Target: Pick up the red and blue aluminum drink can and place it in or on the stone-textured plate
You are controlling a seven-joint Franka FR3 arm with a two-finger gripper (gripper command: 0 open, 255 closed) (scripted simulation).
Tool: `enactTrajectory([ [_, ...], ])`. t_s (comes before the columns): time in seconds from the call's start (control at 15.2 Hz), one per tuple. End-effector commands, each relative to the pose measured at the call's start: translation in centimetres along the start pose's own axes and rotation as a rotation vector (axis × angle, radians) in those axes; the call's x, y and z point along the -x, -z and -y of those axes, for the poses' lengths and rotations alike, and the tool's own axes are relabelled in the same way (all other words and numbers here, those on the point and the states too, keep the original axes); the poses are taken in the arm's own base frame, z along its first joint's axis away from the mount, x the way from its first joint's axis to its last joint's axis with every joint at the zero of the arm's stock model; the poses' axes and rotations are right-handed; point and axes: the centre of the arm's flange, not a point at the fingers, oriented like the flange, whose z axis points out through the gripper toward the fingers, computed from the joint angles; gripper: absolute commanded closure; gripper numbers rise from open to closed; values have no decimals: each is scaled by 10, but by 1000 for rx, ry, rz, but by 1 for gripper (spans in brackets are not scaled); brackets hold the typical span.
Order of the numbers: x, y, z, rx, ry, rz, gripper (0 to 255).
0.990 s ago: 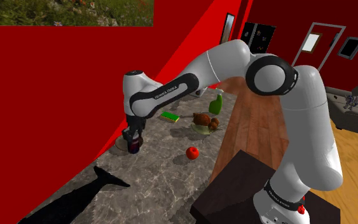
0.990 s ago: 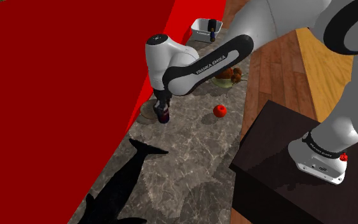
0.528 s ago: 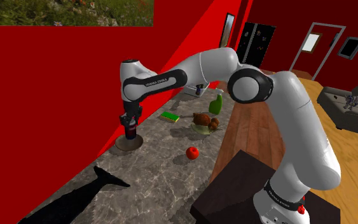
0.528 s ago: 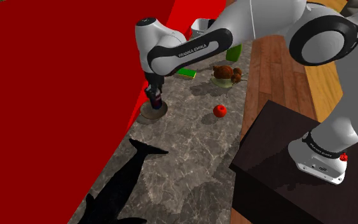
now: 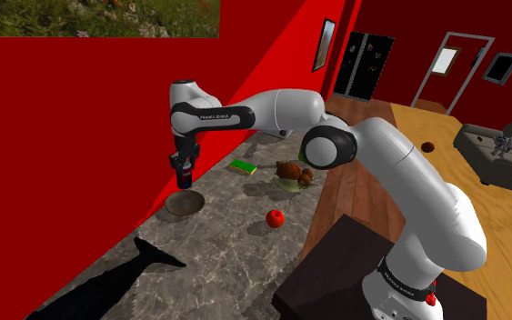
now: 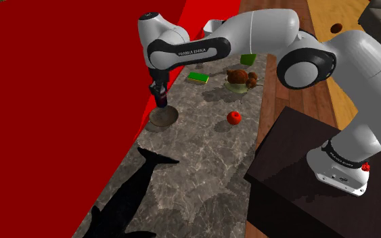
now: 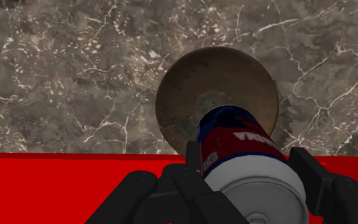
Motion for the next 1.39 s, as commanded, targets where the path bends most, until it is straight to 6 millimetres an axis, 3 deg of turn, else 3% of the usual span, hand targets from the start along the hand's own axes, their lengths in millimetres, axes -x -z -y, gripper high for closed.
enactTrajectory([
  [0.0,-2,-11,-1,0,0,-1,255],
  [0.92,-2,-88,-1,0,0,-1,255],
  [1.32,-2,-88,-1,0,0,-1,255],
])
